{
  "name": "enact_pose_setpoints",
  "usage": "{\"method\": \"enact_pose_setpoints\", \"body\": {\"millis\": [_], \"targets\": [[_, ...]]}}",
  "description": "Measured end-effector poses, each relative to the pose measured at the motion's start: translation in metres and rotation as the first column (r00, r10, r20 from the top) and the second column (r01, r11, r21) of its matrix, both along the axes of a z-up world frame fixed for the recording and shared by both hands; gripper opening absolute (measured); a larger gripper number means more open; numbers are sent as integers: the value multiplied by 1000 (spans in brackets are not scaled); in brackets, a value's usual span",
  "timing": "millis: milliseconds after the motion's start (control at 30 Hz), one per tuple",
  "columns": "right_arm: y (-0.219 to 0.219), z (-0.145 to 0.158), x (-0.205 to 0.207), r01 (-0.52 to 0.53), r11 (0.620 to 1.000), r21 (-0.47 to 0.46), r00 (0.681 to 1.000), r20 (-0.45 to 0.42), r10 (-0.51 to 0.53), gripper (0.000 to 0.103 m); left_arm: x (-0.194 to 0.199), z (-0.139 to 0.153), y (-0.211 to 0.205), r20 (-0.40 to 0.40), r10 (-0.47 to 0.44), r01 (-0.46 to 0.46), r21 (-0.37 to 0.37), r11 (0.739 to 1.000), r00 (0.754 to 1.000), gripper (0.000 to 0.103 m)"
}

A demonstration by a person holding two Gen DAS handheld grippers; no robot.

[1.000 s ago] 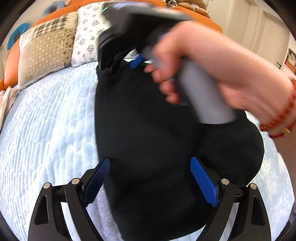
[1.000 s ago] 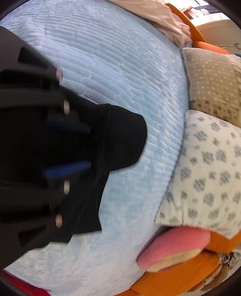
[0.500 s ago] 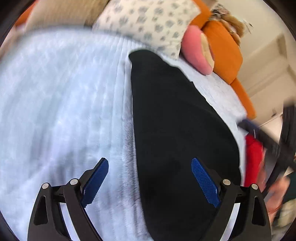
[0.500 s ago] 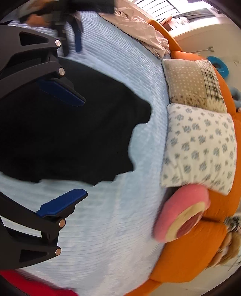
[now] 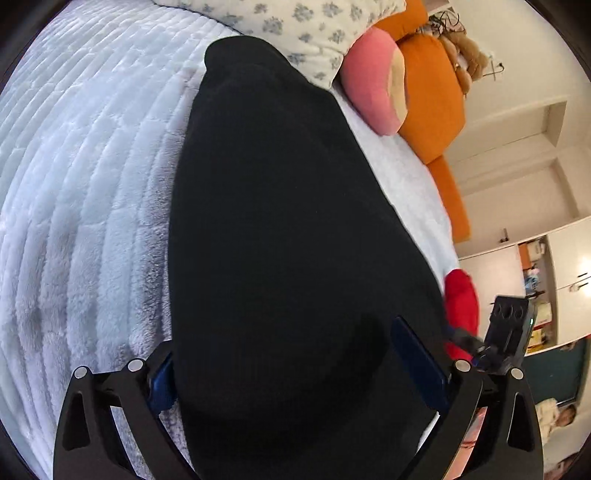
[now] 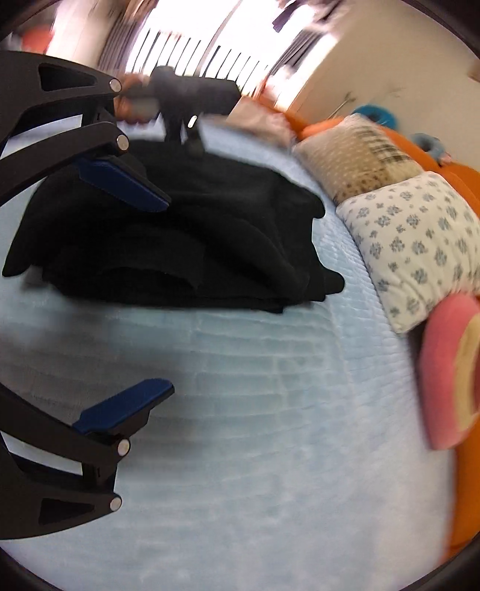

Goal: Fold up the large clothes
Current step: 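Grasp the jacket bundle with the left tool while the right tool holds its other end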

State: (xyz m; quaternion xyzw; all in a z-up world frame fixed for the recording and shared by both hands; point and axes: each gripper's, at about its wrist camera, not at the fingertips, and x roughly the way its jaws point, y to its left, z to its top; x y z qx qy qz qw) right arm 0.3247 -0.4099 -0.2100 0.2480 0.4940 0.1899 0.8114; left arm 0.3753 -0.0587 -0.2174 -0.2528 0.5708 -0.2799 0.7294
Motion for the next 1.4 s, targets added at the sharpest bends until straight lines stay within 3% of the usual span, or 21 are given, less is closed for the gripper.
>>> {"method": "enact_pose_setpoints", "body": {"millis": [200, 367, 467, 667, 800, 867, 1100, 1200, 1300, 1400], "targets": [[5, -34, 26, -39, 987, 155, 992, -117, 57, 93, 6, -14, 10, -37, 31, -35, -105, 994, 999, 99], [17, -43, 41, -46, 970, 240, 988, -131, 79, 99, -2, -10, -4, 30, -21, 21, -18, 1000, 999, 100], [24, -47, 52, -42, 939, 342, 985, -141, 95, 99, 0, -8, -12, 64, -30, 29, 9, 1000, 998, 100], [22, -51, 58, -26, 883, 469, 984, -142, 104, 98, -3, -10, 0, 65, -17, 21, -58, 998, 998, 99], [-1, -58, 49, 25, 797, 603, 989, -132, 69, 98, -2, -9, -2, 79, -33, 36, -38, 999, 996, 100], [-2, -56, 49, 25, 811, 584, 987, -142, 72, 98, -7, -10, 7, 82, -37, 38, -15, 999, 996, 100], [45, -47, 60, -76, 941, 330, 968, -201, 149, 99, -7, -8, 0, 79, -33, 31, 30, 999, 996, 100], [59, -45, 65, -100, 957, 271, 965, -209, 160, 99, -4, -7, -1, 76, -33, 31, 24, 999, 997, 100], [63, -43, 67, -104, 956, 276, 965, -205, 164, 99, -2, -8, 1, 70, -28, 27, 13, 1000, 997, 100], [80, -38, 65, -148, 976, 161, 968, -180, 176, 96, -1, -7, 1, 58, -25, 23, 25, 999, 998, 100]]}}
